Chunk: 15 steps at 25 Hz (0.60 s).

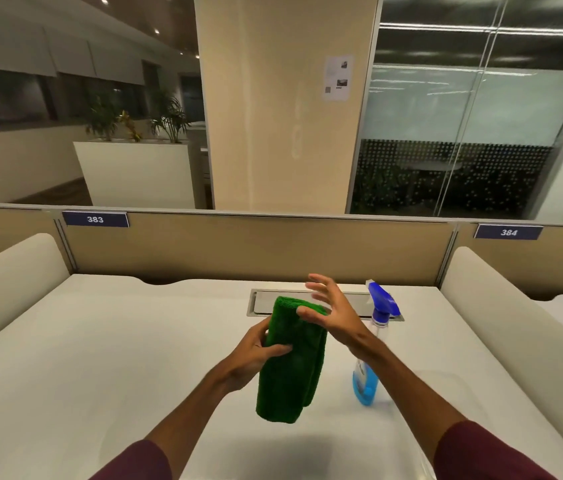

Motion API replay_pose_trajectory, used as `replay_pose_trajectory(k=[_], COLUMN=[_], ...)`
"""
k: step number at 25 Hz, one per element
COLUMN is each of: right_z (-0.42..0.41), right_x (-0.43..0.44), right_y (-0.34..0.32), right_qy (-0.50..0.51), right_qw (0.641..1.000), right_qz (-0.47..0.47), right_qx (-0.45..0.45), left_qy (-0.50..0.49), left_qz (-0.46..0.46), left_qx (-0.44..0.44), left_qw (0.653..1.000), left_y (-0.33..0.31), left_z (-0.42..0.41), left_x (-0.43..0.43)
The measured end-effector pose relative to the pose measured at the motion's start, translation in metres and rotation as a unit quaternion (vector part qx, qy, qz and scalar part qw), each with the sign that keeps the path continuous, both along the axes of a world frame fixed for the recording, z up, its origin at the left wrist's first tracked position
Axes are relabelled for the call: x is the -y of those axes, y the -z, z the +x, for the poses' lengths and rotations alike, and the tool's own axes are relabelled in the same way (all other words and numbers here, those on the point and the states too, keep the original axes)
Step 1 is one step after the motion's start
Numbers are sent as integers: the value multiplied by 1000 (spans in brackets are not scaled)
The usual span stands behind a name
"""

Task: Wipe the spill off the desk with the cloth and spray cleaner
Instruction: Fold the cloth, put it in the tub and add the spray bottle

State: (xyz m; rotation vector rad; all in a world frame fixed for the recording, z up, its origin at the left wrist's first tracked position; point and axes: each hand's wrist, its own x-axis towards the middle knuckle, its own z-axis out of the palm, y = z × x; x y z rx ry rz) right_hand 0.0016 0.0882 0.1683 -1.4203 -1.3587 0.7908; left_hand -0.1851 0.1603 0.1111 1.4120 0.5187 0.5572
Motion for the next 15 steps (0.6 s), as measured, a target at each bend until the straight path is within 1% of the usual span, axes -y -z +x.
replay_pose_trajectory(k=[1, 2, 3, 4, 6, 8, 11, 13, 15], right_z=[2, 5, 7, 10, 11, 10, 11, 12, 17], right_x=[7, 14, 21, 28, 37, 45, 56, 66, 76], right_y=[14, 28, 41, 51, 66, 73, 83, 92, 98], right_qy=[-15, -42, -71, -91, -85, -61, -43, -34, -29], right_qw=[996, 986, 975, 967, 961, 957, 944, 935, 929], right_qz=[-34, -79, -124, -164, -210, -220, -213, -207, -199], right_qx=[-83, -143, -171, -173, -161, -180, -247, -285, -311], left_qy=[11, 17, 18, 18, 22, 57, 139, 183, 186], left_qz=[-27, -54, -82, -108, -151, -168, -143, -136, -115], left_qx=[18, 33, 45, 57, 69, 44, -33, -49, -41], left_qw=[999, 998, 995, 992, 986, 983, 979, 973, 975], left_y=[2, 4, 6, 8, 11, 15, 25, 33, 37], left_z=[1, 3, 5, 8, 13, 15, 8, 6, 10], left_x=[-1, -1, 0, 1, 1, 2, -1, 0, 7])
